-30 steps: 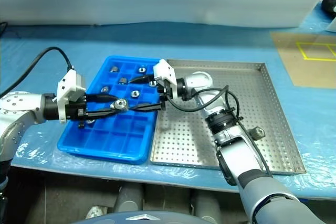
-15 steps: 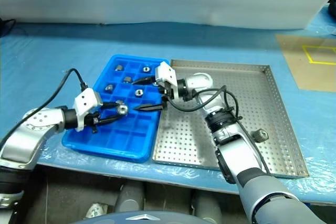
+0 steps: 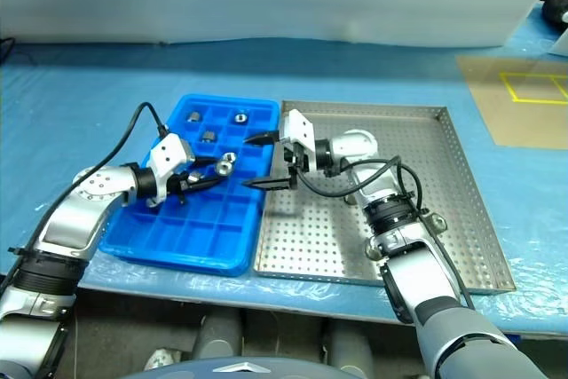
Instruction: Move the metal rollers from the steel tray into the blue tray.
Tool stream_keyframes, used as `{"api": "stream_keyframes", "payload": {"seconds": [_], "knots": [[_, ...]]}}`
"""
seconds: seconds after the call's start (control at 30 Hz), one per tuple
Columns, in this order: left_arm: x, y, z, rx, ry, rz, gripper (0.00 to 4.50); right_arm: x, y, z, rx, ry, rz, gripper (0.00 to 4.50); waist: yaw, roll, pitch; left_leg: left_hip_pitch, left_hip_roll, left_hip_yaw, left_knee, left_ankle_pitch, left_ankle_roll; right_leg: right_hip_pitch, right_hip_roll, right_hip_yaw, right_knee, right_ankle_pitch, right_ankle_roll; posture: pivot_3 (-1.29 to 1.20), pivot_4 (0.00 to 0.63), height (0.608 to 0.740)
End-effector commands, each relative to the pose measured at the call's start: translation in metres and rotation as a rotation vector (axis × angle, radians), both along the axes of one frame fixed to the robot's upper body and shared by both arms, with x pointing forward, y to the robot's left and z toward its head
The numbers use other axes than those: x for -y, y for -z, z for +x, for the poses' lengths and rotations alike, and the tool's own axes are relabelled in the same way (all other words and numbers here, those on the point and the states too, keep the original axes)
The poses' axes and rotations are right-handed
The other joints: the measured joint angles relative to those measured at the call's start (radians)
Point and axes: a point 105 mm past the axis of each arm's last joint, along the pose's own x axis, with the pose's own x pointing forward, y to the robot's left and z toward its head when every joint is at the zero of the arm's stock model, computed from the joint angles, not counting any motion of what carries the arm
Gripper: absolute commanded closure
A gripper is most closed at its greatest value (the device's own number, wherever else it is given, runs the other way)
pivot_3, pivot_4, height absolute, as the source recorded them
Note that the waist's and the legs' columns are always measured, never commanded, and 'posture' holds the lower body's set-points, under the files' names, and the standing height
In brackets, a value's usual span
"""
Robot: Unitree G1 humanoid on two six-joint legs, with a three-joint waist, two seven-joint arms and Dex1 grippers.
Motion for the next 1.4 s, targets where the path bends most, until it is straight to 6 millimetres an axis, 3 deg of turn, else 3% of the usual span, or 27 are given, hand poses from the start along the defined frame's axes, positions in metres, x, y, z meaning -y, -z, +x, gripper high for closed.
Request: {"api": "stream_keyframes", "payload": {"seconds": [0.03, 0.27, 0.53, 0.77, 1.0, 1.4], "knots": [[0.002, -0.008, -0.004, 0.010, 0.037, 0.004, 2.72, 0.000, -0.012, -0.002, 0.038, -0.004, 0.037, 0.00, 0.000, 0.000, 0.000, 0.000, 0.000, 0.000, 0.000, 0.000, 0.000, 0.000, 0.000, 0.000, 0.000, 0.000, 0.000, 0.25, 0.150, 0.740], [-0.008, -0.012, -0.013, -0.012, 0.050, 0.008, 2.72, 0.000, -0.011, -0.003, 0.033, -0.004, 0.032, 0.00, 0.000, 0.000, 0.000, 0.000, 0.000, 0.000, 0.000, 0.000, 0.000, 0.000, 0.000, 0.000, 0.000, 0.000, 0.000, 0.25, 0.150, 0.740], [0.007, -0.026, -0.052, -0.070, 0.191, -0.064, 2.72, 0.004, -0.005, -0.005, 0.018, -0.004, 0.016, 0.00, 0.000, 0.000, 0.000, 0.000, 0.000, 0.000, -0.001, 0.000, 0.000, 0.000, 0.000, 0.000, -0.001, 0.000, 0.000, 0.26, 0.150, 0.740], [0.008, -0.012, -0.066, -0.103, 0.194, -0.027, 2.72, 0.012, -0.001, -0.006, 0.006, 0.005, -0.010, 0.00, -0.001, 0.000, 0.000, 0.001, 0.000, 0.000, -0.001, 0.000, 0.000, 0.000, 0.000, 0.000, 0.000, 0.000, 0.000, 0.27, 0.150, 0.740], [-0.007, 0.001, -0.062, -0.096, 0.117, 0.015, 2.72, 0.013, 0.000, -0.006, 0.002, 0.007, -0.019, 0.00, -0.001, 0.000, 0.000, 0.001, 0.000, 0.000, -0.002, 0.000, 0.000, 0.000, 0.000, 0.000, -0.001, 0.000, 0.000, 0.27, 0.150, 0.740], [-0.024, 0.004, -0.045, -0.075, 0.045, 0.023, 2.72, 0.015, 0.001, -0.007, 0.007, 0.015, -0.027, 0.00, -0.001, 0.000, 0.000, 0.001, 0.000, 0.000, -0.001, 0.000, 0.000, 0.000, 0.000, 0.000, 0.000, 0.000, 0.000, 0.25, 0.150, 0.740]]}}
